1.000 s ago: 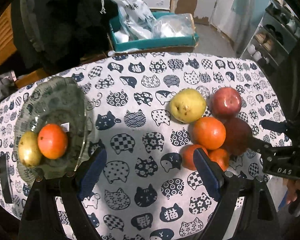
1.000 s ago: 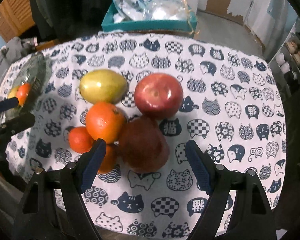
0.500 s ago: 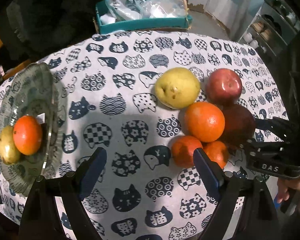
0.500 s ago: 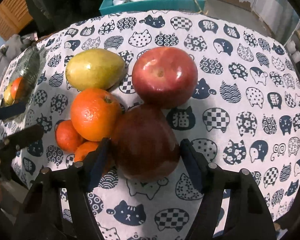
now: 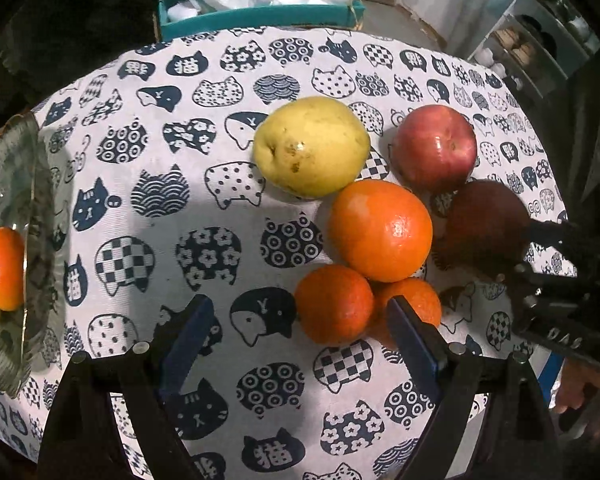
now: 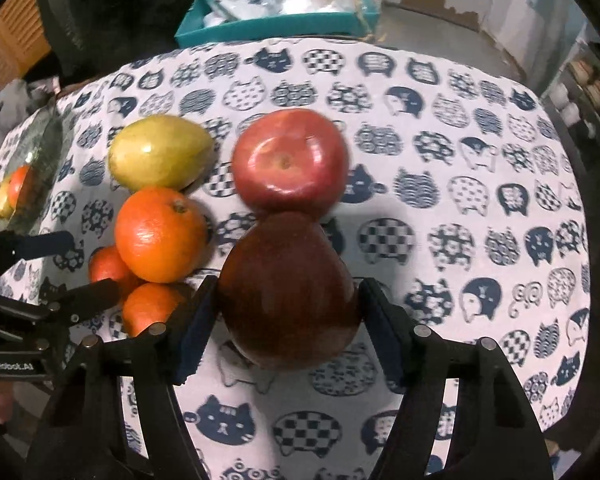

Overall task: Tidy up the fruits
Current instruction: 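Grasp a mandarin with the left tool while the right tool grasps a dark red apple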

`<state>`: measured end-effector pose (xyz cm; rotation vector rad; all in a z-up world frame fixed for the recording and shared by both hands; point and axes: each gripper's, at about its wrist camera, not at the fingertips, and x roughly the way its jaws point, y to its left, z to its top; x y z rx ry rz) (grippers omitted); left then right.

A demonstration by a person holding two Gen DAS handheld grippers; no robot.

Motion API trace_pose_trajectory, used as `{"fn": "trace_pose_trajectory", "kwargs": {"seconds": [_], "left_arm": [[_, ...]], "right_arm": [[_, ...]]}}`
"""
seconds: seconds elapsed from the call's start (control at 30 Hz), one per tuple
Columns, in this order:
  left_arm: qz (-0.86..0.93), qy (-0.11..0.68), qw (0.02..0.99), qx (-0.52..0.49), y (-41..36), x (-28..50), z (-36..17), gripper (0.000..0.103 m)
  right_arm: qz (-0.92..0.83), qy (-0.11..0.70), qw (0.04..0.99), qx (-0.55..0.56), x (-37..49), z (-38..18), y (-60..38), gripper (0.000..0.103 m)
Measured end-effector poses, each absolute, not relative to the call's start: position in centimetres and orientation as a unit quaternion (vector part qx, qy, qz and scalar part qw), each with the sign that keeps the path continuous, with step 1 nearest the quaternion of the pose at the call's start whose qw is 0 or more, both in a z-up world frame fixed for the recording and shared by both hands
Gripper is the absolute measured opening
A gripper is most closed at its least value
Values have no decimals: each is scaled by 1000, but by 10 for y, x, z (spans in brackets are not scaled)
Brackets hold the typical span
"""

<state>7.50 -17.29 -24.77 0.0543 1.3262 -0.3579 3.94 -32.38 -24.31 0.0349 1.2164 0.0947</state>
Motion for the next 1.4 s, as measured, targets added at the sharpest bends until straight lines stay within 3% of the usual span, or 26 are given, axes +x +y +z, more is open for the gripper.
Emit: {"fn": "trace_pose_trajectory", "kwargs": {"seconds": [0.33,0.57,0.83,1.4], "left_arm": [[-174,624,762,-5,-174,81,-255,73],[-204,627,751,-25,-176,80,-253,44],[-185,608,772,29,-175,76,-246,42],[-205,602,771,34,-176,75,-256,44]], "right_arm": [[31,579,814,35,41,-250,-338,71],[29,582,812,34,47,-255,-333,71],[29,583,811,30,48,-256,-333,72],[31,584,811,20,49,-258,-326,71]]}}
